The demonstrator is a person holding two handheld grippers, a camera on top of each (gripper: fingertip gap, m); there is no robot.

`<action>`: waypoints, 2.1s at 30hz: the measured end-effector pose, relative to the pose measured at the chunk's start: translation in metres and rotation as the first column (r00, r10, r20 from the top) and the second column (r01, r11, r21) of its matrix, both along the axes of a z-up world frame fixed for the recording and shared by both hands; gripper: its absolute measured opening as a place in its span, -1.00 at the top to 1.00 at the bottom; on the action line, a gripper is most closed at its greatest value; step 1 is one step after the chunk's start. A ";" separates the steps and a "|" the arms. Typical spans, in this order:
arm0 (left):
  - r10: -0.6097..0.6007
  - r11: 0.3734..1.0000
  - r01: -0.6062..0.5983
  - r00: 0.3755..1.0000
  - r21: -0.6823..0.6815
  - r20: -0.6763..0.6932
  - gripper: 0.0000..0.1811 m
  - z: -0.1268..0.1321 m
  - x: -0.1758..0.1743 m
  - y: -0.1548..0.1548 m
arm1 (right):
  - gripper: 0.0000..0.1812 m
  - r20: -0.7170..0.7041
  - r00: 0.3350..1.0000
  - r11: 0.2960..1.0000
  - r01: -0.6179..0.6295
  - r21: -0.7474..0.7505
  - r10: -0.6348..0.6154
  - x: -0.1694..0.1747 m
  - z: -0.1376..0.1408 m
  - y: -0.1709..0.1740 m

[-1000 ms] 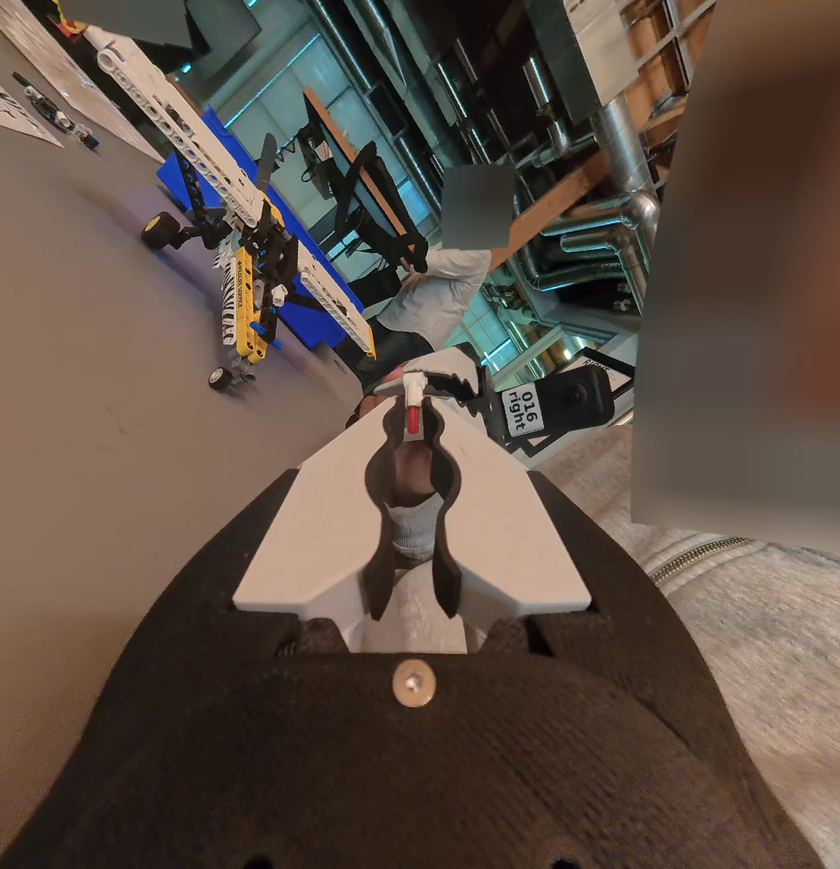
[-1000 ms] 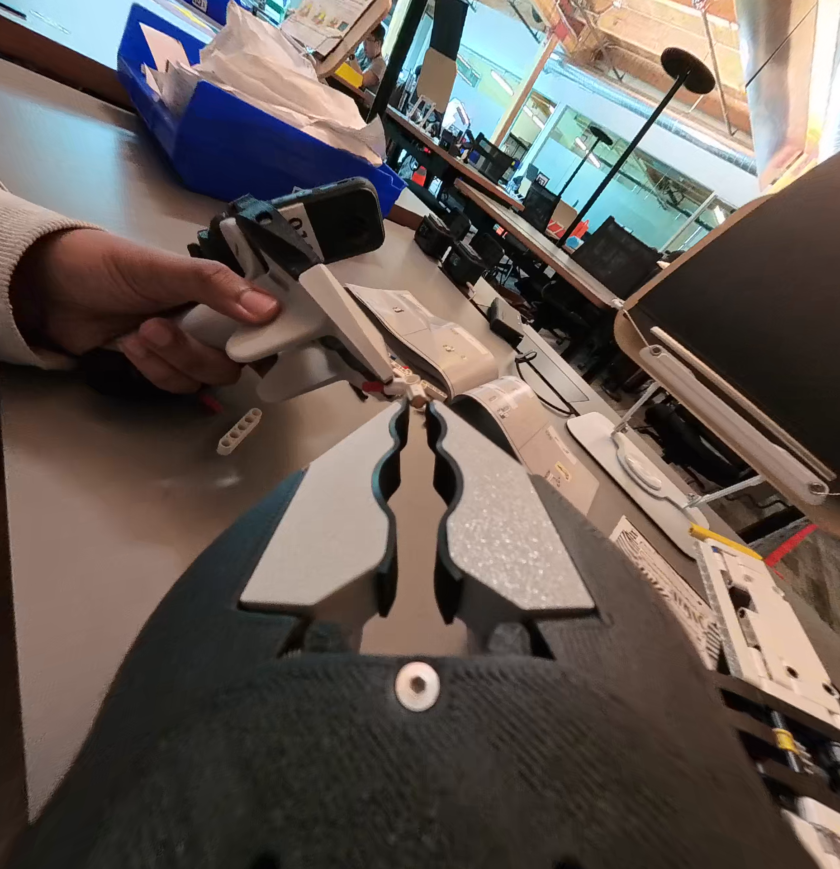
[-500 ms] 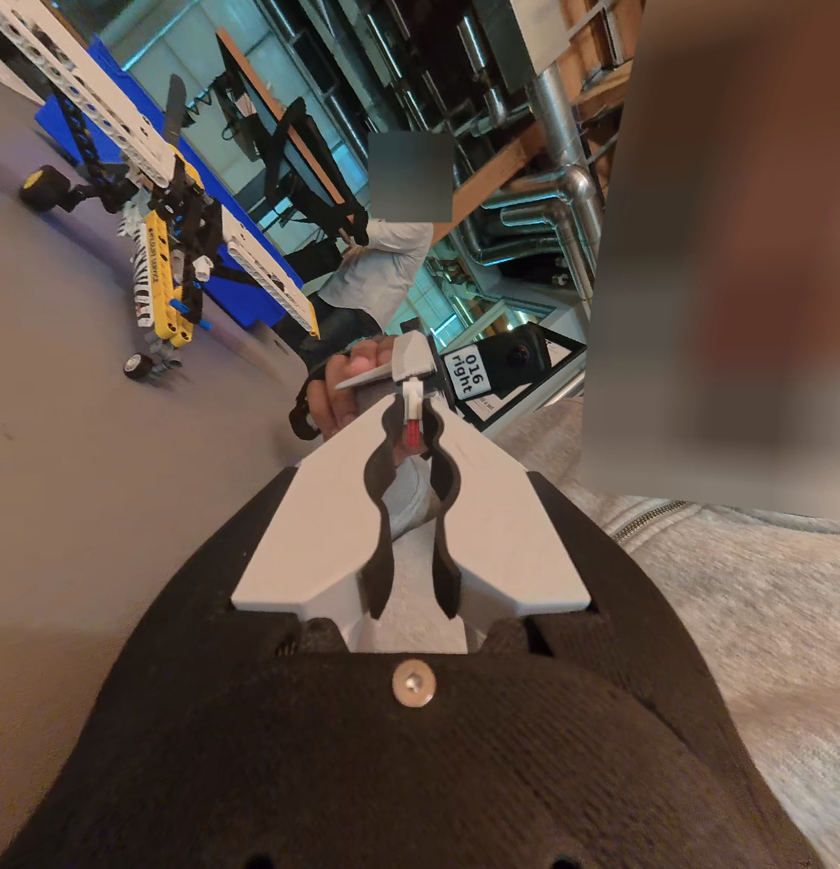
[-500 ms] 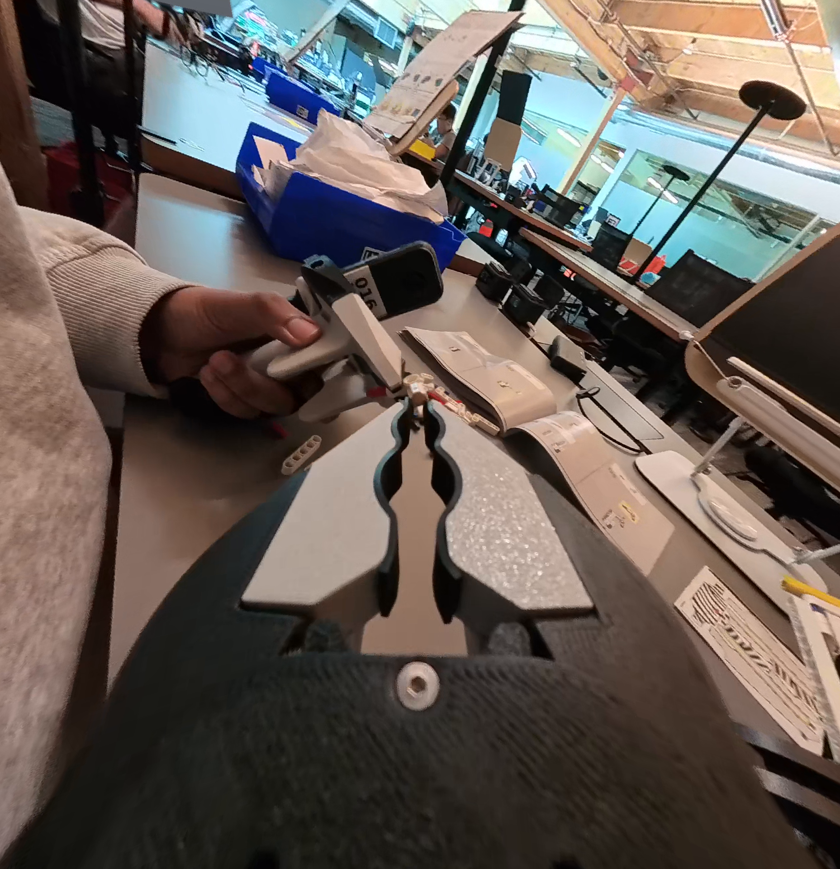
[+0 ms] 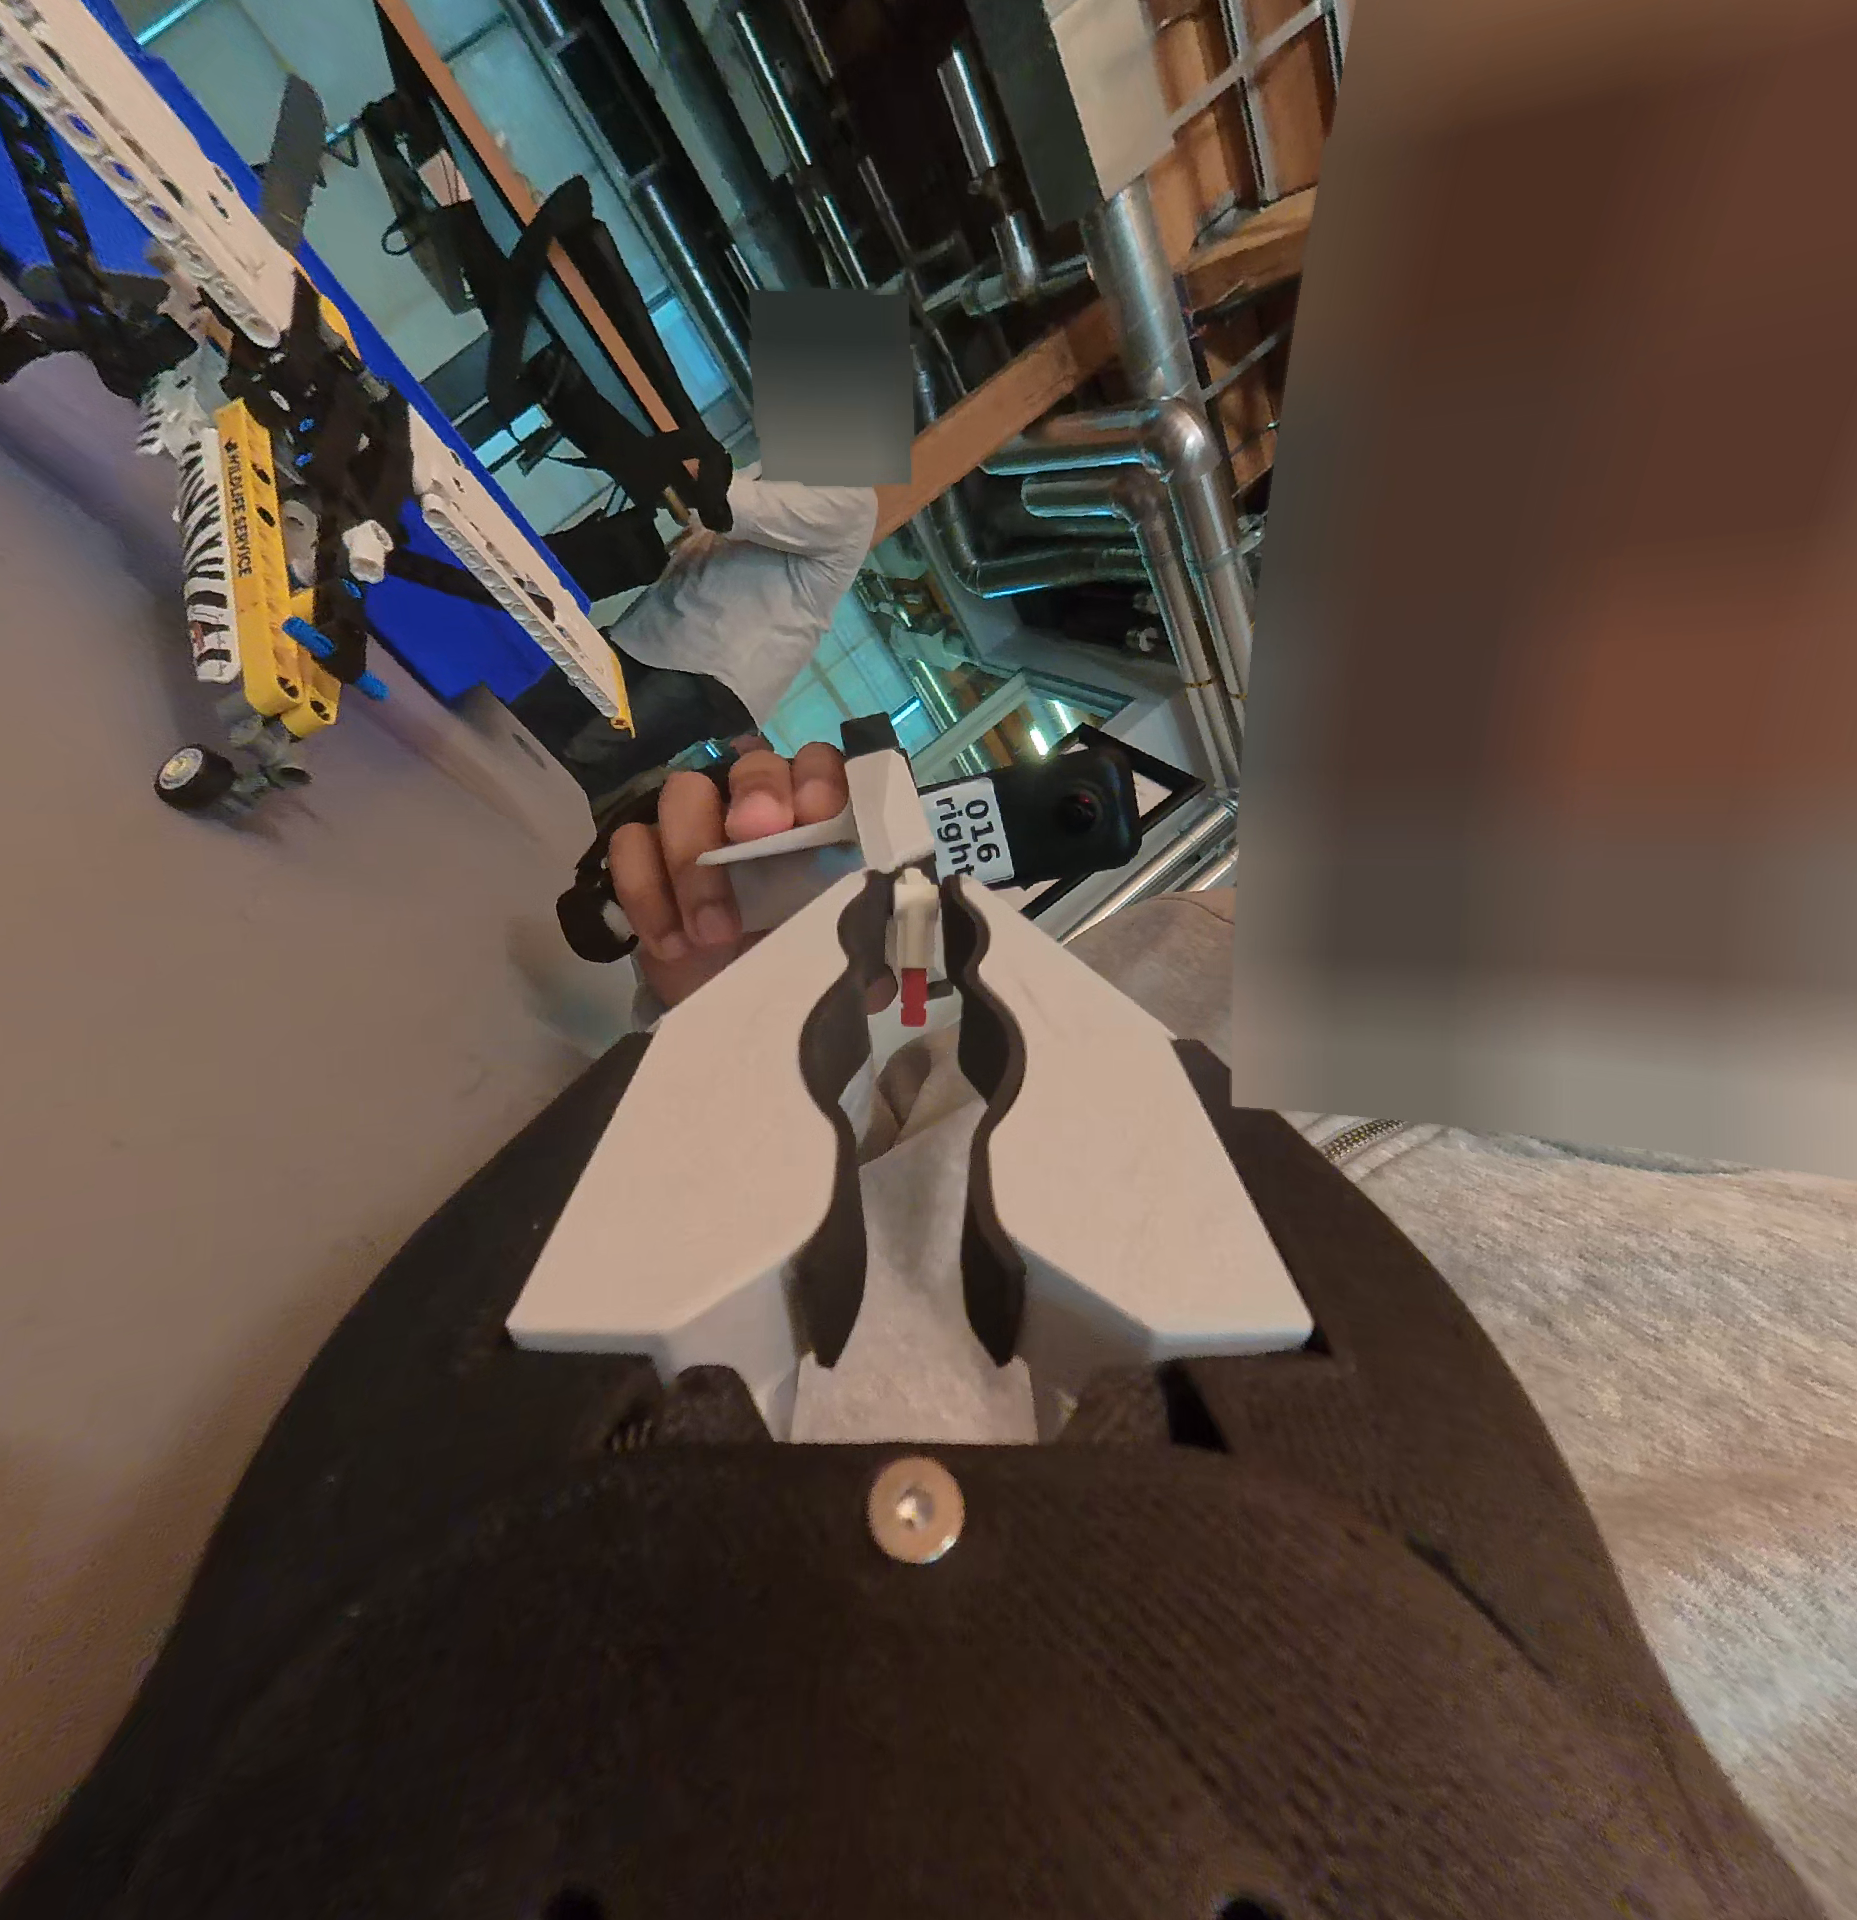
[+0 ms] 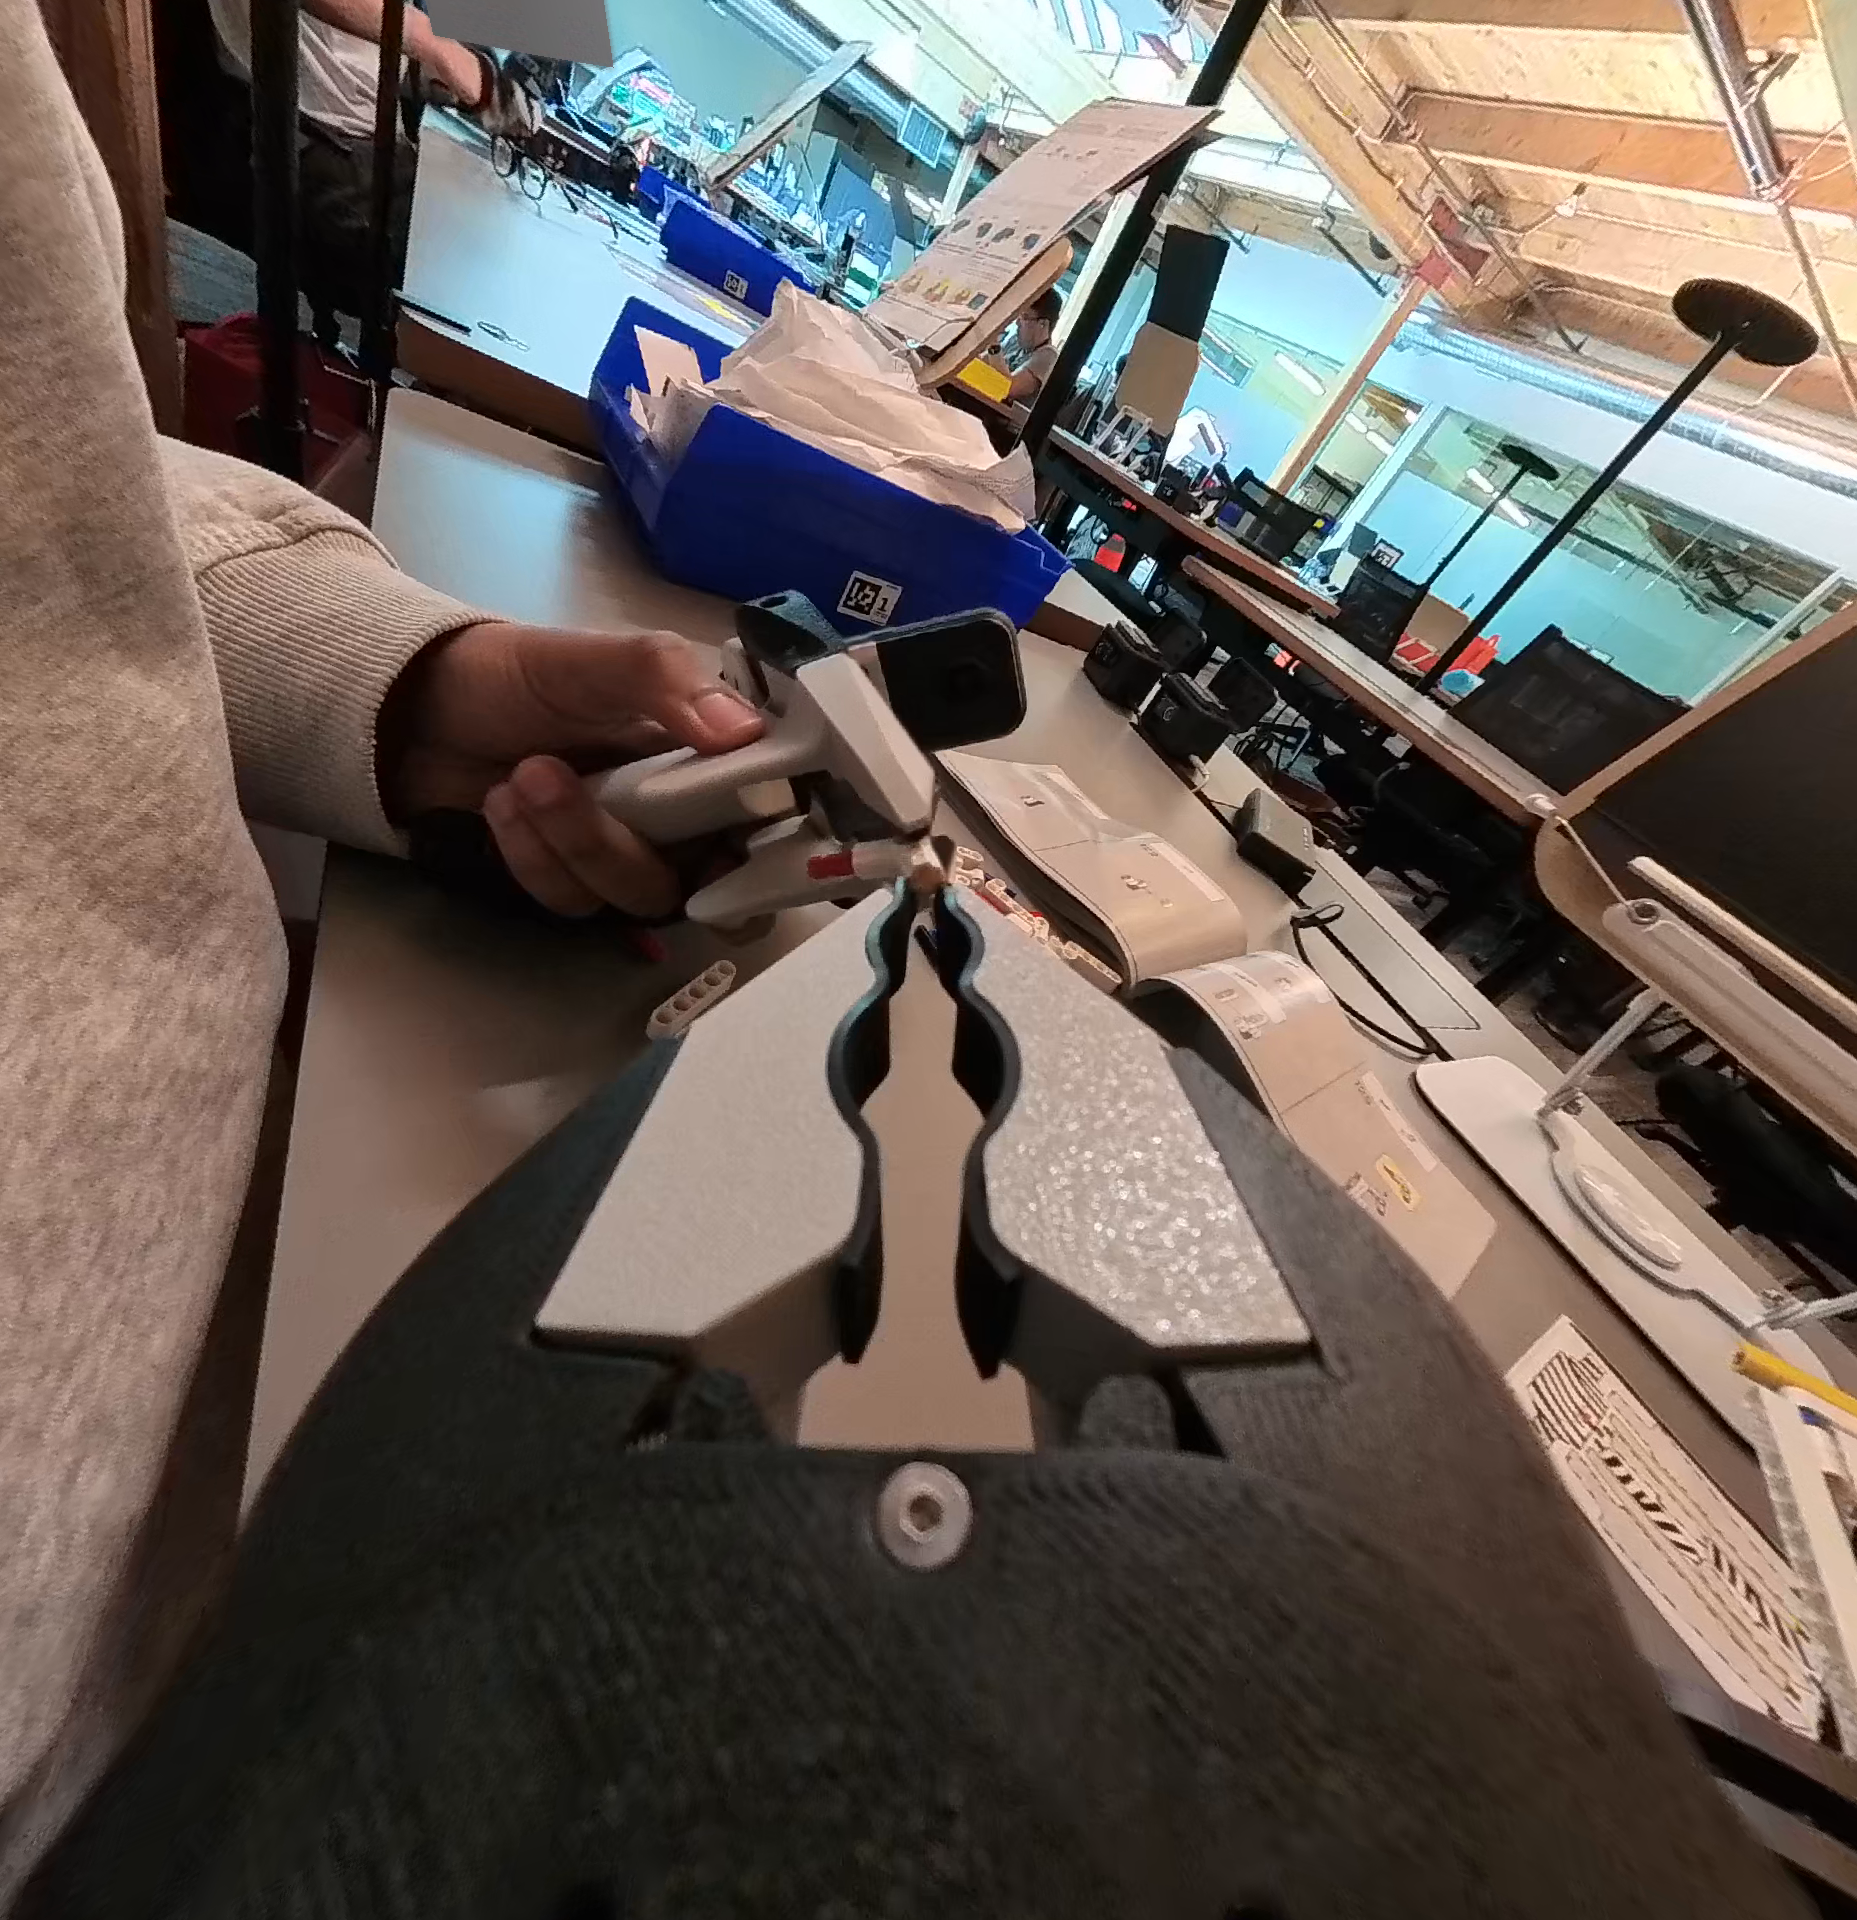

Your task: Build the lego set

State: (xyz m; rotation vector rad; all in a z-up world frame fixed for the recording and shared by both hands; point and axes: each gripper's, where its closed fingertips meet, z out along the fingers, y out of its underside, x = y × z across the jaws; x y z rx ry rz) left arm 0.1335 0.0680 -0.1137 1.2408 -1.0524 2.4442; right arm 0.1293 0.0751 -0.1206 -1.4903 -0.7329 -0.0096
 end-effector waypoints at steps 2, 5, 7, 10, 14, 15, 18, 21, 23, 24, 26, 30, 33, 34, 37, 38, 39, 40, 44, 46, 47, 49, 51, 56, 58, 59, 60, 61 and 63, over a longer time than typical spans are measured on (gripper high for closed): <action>-0.003 1.000 0.003 1.000 0.001 -0.004 0.93 -0.001 0.000 0.000 | 0.97 0.002 1.000 1.000 0.003 0.003 -0.003 0.000 0.000 0.000; 0.002 1.000 -0.001 1.000 0.006 -0.010 0.93 -0.001 0.001 0.000 | 0.97 0.001 1.000 1.000 0.005 0.002 -0.005 0.001 -0.001 0.000; 0.004 1.000 -0.004 1.000 0.013 -0.014 0.94 -0.001 0.001 0.000 | 0.97 -0.001 1.000 1.000 0.005 0.003 -0.005 0.001 -0.001 0.000; 0.021 0.999 -0.021 1.000 0.035 -0.007 0.94 -0.001 0.001 0.001 | 0.96 -0.017 1.000 1.000 0.010 0.013 -0.009 0.001 -0.001 0.002; 0.108 0.989 -0.112 0.993 0.095 0.049 0.94 0.005 0.001 0.008 | 0.81 -0.077 0.996 0.999 0.048 0.023 -0.046 0.009 -0.001 0.006; 0.153 0.980 -0.163 0.985 0.119 0.084 0.94 0.009 0.001 0.012 | 0.72 -0.109 0.992 0.998 0.059 0.019 -0.056 0.012 0.000 0.008; 0.308 0.909 -0.354 0.926 0.221 0.218 0.95 0.020 -0.003 0.024 | 0.57 -0.198 0.977 0.996 0.090 0.027 -0.083 0.024 0.003 0.009; 0.395 0.818 -0.492 0.857 0.298 0.331 0.95 0.027 -0.007 0.028 | 0.51 -0.250 0.962 0.992 0.120 0.039 -0.106 0.034 0.006 0.009; 0.475 0.724 -0.605 0.785 0.331 0.397 0.95 0.028 -0.006 0.033 | 0.50 -0.260 0.958 0.990 0.136 0.044 -0.120 0.038 0.007 0.009; 0.520 0.663 -0.666 0.738 0.341 0.430 0.95 0.028 -0.006 0.037 | 0.50 -0.263 0.957 0.989 0.141 0.046 -0.124 0.039 0.007 0.009; 0.552 0.589 -0.717 0.695 0.374 0.461 0.95 0.026 -0.005 0.039 | 0.50 -0.268 0.954 0.988 0.150 0.044 -0.133 0.041 0.007 0.009; 0.550 0.640 -0.675 0.736 0.368 0.394 0.95 0.025 -0.002 0.038 | 0.50 -0.274 0.952 0.987 0.154 0.039 -0.137 0.041 0.006 0.009; 0.546 0.681 -0.656 0.752 0.326 0.370 0.94 0.028 -0.005 0.042 | 0.50 -0.276 0.950 0.986 0.162 0.035 -0.147 0.042 0.005 0.009; 0.542 0.694 -0.648 0.757 0.314 0.363 0.94 0.029 -0.006 0.042 | 0.50 -0.274 0.950 0.985 0.168 0.034 -0.152 0.043 0.005 0.009; 0.557 0.707 -0.645 0.760 0.290 0.335 0.94 0.029 -0.006 0.046 | 0.46 -0.279 0.945 0.982 0.186 0.037 -0.169 0.046 0.005 0.011; 0.571 0.698 -0.655 0.753 0.289 0.328 0.94 0.029 -0.006 0.049 | 0.43 -0.283 0.943 0.981 0.192 0.032 -0.175 0.047 0.005 0.011; 0.596 0.677 -0.676 0.736 0.291 0.321 0.94 0.029 -0.006 0.052 | 0.42 -0.293 0.937 0.980 0.201 0.009 -0.190 0.049 0.002 0.011; 0.627 0.648 -0.702 0.712 0.296 0.315 0.94 0.028 -0.005 0.057 | 0.41 -0.307 0.928 0.976 0.216 -0.024 -0.213 0.051 -0.001 0.010; 0.647 0.597 -0.726 0.687 0.341 0.332 0.94 0.026 -0.006 0.056 | 0.55 -0.317 0.932 0.984 0.171 -0.050 -0.178 0.045 -0.004 0.006; 0.646 0.580 -0.732 0.680 0.356 0.346 0.93 0.026 -0.006 0.055 | 0.55 -0.310 0.932 0.983 0.178 -0.053 -0.186 0.046 -0.006 0.007; 0.644 0.577 -0.734 0.679 0.358 0.352 0.93 0.027 -0.007 0.054 | 0.55 -0.304 0.933 0.981 0.184 -0.055 -0.192 0.046 -0.007 0.008; 0.640 0.575 -0.733 0.680 0.364 0.357 0.94 0.026 -0.010 0.055 | 0.53 -0.293 0.934 0.979 0.199 -0.050 -0.205 0.047 -0.007 0.008; 0.650 0.562 -0.736 0.675 0.378 0.350 0.93 0.025 -0.016 0.064 | 0.52 -0.280 0.936 0.976 0.213 -0.039 -0.215 0.048 -0.007 0.008; 0.767 0.496 -0.809 0.578 0.316 0.279 0.94 0.026 -0.052 0.128 | 0.53 -0.250 0.949 0.981 0.194 -0.021 -0.193 0.044 -0.007 0.007; 0.789 0.469 -0.810 0.563 0.351 0.247 0.94 0.018 -0.059 0.142 | 0.59 -0.259 0.946 0.981 0.191 -0.031 -0.193 0.043 -0.007 0.011; 0.797 0.450 -0.811 0.553 0.374 0.241 0.93 0.015 -0.061 0.146 | 0.59 -0.273 0.945 0.984 0.173 -0.050 -0.180 0.039 -0.007 0.015; 0.801 0.435 -0.808 0.549 0.398 0.240 0.93 0.012 -0.062 0.148 | 0.58 -0.285 0.943 0.984 0.154 -0.089 -0.174 0.034 -0.008 0.019; 0.801 0.423 -0.803 0.548 0.419 0.242 0.93 0.009 -0.063 0.148 | 0.57 -0.286 0.944 0.982 0.135 -0.129 -0.167 0.027 -0.010 0.025; 0.802 0.413 -0.799 0.547 0.437 0.241 0.94 0.006 -0.063 0.150 | 0.55 -0.241 0.957 0.976 0.118 -0.184 -0.161 0.016 -0.013 0.038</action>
